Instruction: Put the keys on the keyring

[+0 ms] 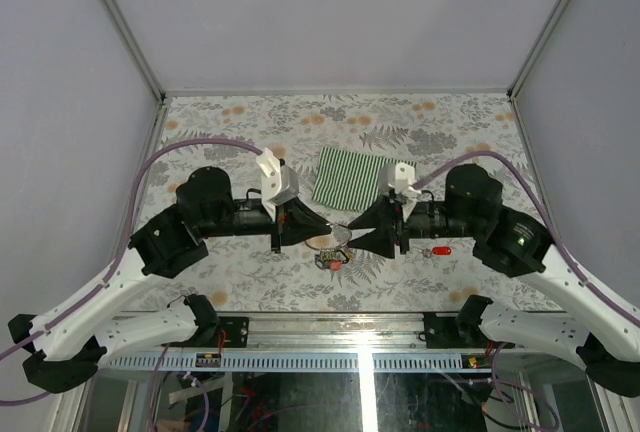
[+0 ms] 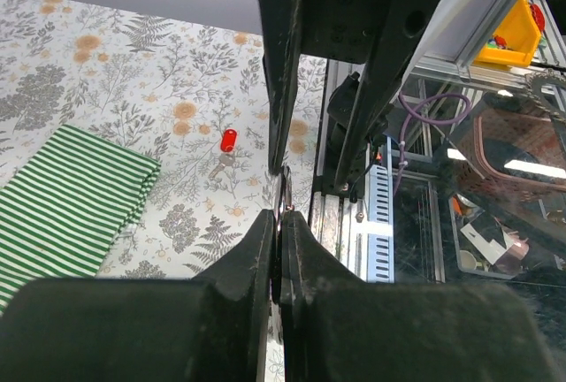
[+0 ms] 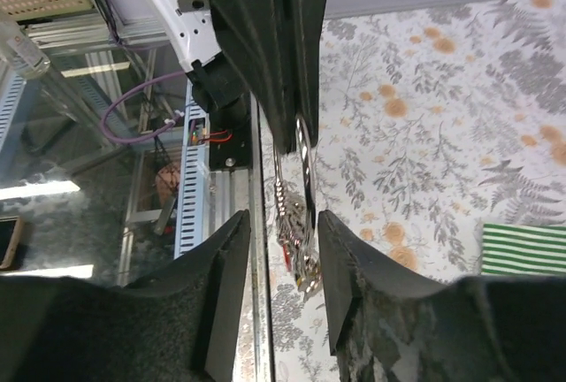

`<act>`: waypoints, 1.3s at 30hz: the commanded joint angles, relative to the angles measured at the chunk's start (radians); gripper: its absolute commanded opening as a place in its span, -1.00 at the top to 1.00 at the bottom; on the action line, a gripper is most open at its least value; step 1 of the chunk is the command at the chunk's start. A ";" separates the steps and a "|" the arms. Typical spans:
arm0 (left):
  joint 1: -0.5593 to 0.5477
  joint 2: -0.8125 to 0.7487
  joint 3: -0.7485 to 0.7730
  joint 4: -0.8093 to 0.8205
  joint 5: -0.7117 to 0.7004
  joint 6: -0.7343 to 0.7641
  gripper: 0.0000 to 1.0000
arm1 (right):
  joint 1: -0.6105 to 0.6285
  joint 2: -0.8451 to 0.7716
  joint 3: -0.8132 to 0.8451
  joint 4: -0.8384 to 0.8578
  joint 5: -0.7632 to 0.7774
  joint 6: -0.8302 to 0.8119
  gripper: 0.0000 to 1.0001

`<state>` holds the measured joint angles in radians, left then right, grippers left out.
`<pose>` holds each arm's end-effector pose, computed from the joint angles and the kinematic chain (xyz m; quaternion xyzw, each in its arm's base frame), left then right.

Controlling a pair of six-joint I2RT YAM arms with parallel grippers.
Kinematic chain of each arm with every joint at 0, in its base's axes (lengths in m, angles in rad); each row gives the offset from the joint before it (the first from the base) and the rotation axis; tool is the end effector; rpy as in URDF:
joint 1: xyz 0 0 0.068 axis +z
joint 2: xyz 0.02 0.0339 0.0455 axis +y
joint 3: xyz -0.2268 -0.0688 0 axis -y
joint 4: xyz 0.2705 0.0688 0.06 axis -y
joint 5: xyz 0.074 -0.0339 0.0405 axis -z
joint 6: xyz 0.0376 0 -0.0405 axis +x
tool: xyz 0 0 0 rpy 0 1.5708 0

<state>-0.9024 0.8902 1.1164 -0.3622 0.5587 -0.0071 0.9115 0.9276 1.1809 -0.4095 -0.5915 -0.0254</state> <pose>0.1283 -0.1947 0.3946 0.4769 0.5745 -0.4642 0.4765 0.1272 0.1984 0.4045 -0.4973 0.5633 0.4666 0.4666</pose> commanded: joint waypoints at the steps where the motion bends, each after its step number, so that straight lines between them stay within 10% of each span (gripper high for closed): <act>1: 0.002 -0.033 0.046 0.026 -0.023 0.002 1.00 | 0.001 -0.123 -0.100 0.185 0.051 -0.019 0.11; 17: 0.002 -0.042 0.084 0.026 -0.154 -0.057 1.00 | 0.000 -0.355 -0.511 0.644 0.241 -0.193 0.07; 39: 0.002 -0.028 0.071 0.060 -0.137 -0.087 1.00 | 0.000 -0.267 -0.500 0.646 0.176 -0.192 0.39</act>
<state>-0.9024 0.8654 1.1671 -0.3817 0.4038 -0.0750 0.9115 0.6632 0.6575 0.1776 -0.3878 -0.2268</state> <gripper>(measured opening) 0.037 0.309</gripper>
